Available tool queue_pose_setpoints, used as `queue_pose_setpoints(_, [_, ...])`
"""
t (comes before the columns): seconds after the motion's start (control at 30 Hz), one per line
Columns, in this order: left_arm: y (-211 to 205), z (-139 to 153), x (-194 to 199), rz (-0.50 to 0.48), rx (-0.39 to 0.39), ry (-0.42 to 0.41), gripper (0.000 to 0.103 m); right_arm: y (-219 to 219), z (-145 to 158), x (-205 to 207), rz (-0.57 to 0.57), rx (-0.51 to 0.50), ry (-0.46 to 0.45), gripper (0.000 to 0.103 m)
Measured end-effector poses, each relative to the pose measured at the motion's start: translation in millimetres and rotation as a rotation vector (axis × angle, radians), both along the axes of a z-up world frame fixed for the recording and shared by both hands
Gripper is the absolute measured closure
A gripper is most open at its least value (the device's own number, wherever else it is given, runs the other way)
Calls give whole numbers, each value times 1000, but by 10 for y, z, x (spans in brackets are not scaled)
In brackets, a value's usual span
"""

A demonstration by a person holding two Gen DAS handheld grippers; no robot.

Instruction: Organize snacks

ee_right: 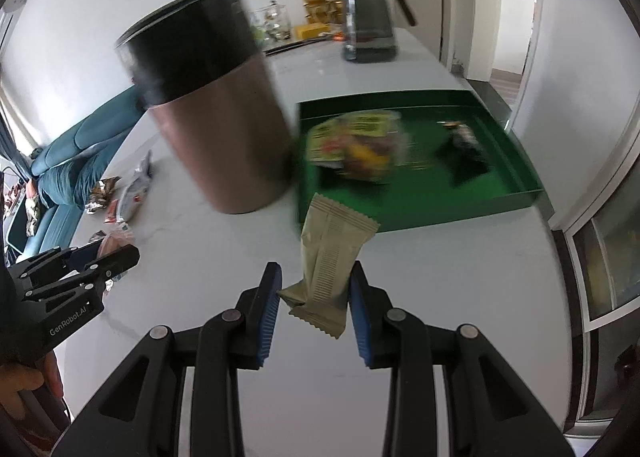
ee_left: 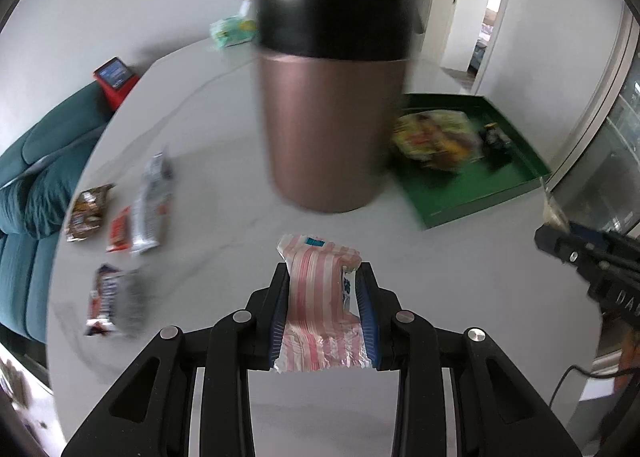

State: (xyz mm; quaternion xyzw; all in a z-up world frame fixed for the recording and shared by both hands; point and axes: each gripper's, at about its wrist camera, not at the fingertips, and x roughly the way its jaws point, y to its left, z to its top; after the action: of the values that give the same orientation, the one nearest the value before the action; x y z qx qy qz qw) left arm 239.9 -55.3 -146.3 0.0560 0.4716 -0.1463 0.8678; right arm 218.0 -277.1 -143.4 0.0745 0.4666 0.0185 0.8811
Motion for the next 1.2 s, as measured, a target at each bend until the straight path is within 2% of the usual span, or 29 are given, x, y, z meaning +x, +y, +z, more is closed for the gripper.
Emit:
queue_pose_setpoints(0.33, [-1241,151,130,-12,-23,-28,75,-1116,156,125,4,-41,-24,103])
queue_pose_setpoints(0.63, [-1913,299,556,-1,12,-64,75,-1671,211,628,14,-16,-38,103])
queue_pose_setpoints(0.9, [-2150,164,975,10,18,-50,75,-1733,33,1230,60,-20,7,103])
queue_pose_setpoints(1.2, [-2112,-112,1419,43,22,-2,75,-1646,-240,1678,106,-22,68,103])
